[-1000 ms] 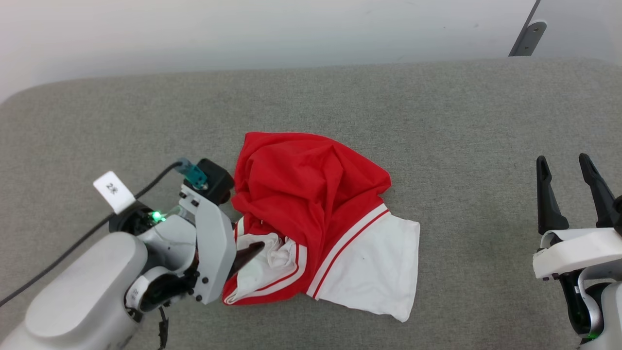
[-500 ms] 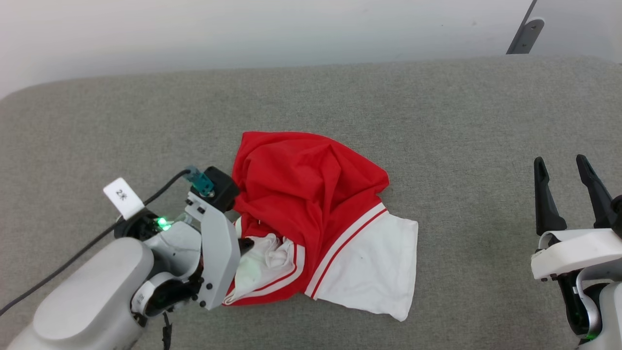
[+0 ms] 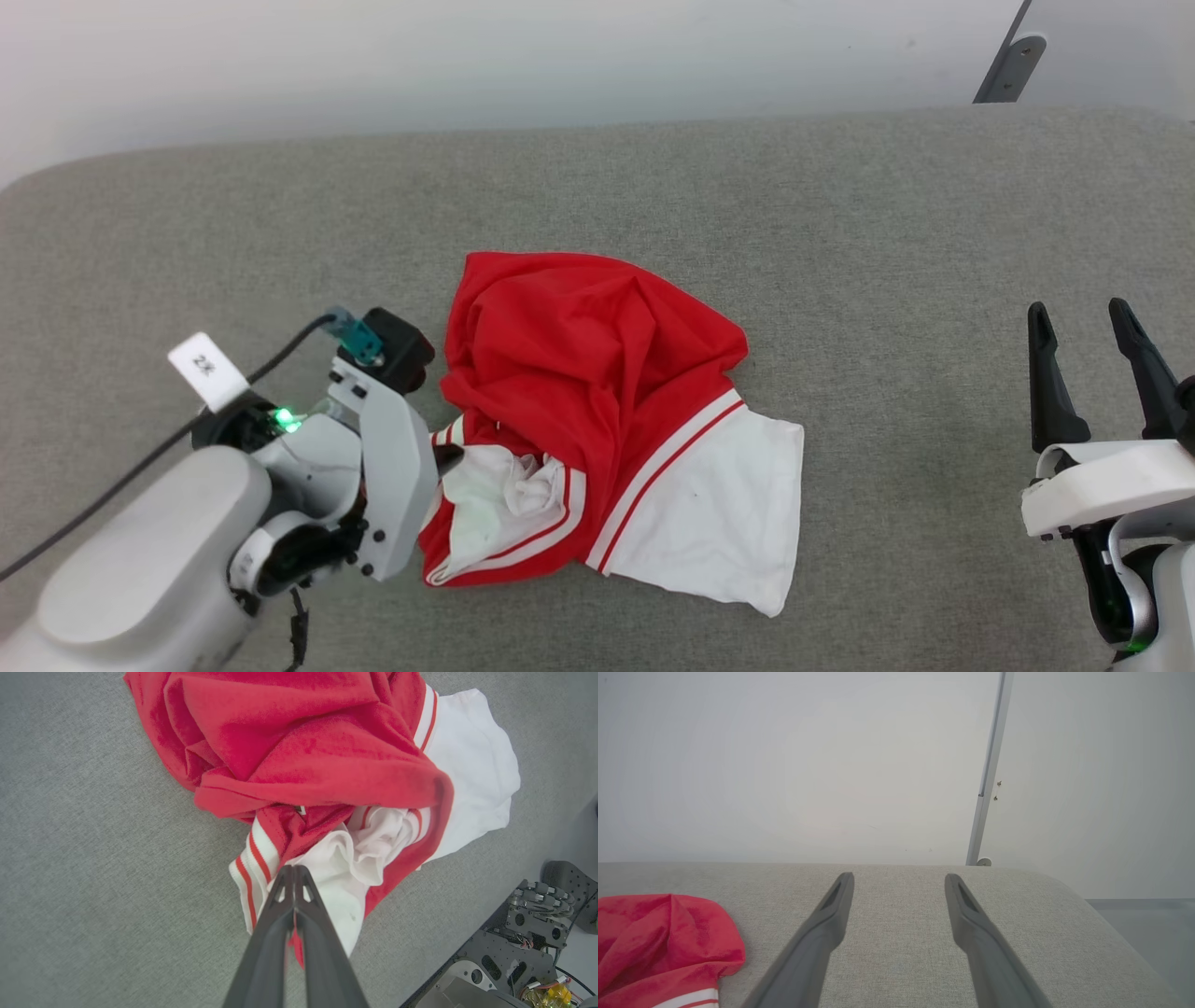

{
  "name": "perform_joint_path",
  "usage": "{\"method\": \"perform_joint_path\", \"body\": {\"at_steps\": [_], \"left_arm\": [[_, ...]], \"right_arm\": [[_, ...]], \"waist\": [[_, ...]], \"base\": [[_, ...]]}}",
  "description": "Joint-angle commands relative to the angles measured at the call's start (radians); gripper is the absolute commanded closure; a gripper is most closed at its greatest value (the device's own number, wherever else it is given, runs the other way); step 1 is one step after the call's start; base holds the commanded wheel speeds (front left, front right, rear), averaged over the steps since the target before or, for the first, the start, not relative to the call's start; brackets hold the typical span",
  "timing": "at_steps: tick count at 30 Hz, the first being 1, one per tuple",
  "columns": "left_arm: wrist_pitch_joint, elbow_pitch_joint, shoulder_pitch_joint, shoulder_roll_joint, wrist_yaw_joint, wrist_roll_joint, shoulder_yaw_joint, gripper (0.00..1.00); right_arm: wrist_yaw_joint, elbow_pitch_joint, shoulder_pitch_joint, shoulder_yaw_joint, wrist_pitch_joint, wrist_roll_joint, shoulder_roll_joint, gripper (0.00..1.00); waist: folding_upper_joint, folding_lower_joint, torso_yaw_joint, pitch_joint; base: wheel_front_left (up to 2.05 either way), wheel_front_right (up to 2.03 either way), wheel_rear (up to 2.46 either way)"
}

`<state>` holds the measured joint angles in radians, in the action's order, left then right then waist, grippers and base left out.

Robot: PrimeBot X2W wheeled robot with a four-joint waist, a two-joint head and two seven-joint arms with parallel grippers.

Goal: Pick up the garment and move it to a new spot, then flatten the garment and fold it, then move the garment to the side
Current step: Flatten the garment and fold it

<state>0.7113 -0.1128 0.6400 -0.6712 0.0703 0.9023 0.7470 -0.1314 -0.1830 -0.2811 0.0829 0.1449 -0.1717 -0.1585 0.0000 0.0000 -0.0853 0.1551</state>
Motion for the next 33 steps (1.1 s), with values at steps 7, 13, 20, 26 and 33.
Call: {"method": "perform_joint_path", "body": {"at_steps": [7, 13, 20, 26, 33], "left_arm": [[-0.002, 0.030, -0.001, -0.037, -0.053, 0.020, -0.045, 1.00], [-0.025, 0.040, -0.035, -0.112, -0.106, 0.032, -0.104, 1.00], [-0.064, 0.010, -0.096, -0.209, -0.148, 0.051, -0.169, 1.00], [-0.120, -0.094, -0.132, -0.235, -0.161, 0.039, -0.188, 1.00], [-0.210, -0.261, -0.092, -0.220, -0.151, -0.039, -0.170, 1.00]], "right_arm": [[0.001, 0.002, 0.017, 0.007, 0.002, 0.002, 0.003, 0.00], [0.001, 0.007, 0.024, 0.014, 0.001, 0.001, 0.000, 0.00], [0.001, 0.013, 0.027, 0.024, -0.002, 0.001, -0.004, 0.00], [0.001, 0.017, 0.015, 0.022, -0.006, 0.004, -0.003, 0.00], [0.001, 0.020, 0.002, 0.018, -0.011, 0.004, -0.007, 0.00]], "waist": [[0.0000, 0.0000, 0.005, -0.005], [0.0000, 0.0000, 0.007, -0.001], [0.0000, 0.0000, 0.012, 0.007], [0.0000, 0.0000, 0.012, 0.019], [0.0000, 0.0000, 0.000, 0.038]], "base": [[0.00, 0.00, 0.00], [0.00, 0.00, 0.00], [0.00, 0.00, 0.00], [0.00, 0.00, 0.00], [0.00, 0.00, 0.00]]}}
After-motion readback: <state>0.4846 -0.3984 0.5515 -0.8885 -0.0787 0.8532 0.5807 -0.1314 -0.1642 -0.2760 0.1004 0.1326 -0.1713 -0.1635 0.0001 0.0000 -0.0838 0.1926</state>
